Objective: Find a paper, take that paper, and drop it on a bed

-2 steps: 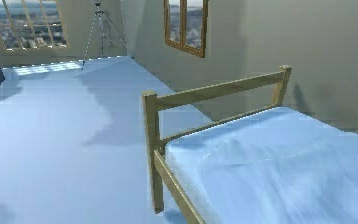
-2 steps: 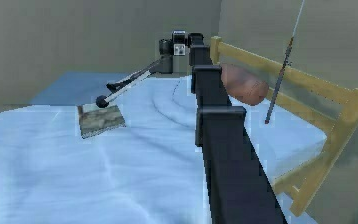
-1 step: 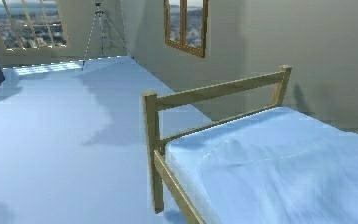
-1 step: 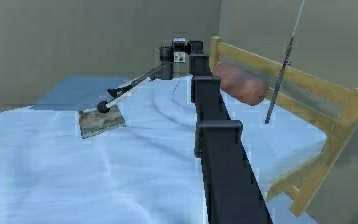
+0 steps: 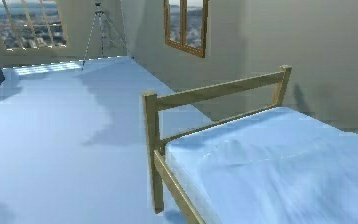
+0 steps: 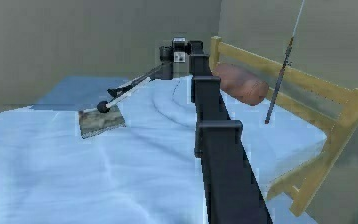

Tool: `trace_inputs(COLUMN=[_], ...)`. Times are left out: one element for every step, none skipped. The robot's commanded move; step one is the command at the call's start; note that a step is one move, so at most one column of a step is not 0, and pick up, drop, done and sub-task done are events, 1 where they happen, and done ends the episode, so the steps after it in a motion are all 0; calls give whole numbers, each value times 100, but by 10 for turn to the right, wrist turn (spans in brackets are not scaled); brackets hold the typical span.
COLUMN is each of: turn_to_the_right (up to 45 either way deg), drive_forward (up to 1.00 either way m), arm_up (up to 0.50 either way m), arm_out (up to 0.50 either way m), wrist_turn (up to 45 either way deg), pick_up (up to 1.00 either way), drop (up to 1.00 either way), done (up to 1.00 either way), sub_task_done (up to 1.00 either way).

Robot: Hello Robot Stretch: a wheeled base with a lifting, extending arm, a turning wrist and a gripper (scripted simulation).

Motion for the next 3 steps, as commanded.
trace_inputs(turn_to_the_right=[0,0,0], drive_forward=[0,0,0], arm_up=[0,2,0], arm_out=[0,0,-8], wrist_turn=[0,0,0], pick_up=[0,0,0], drop=[100,0,0], done=[0,0,0], sub_task_done=[0,0,0])
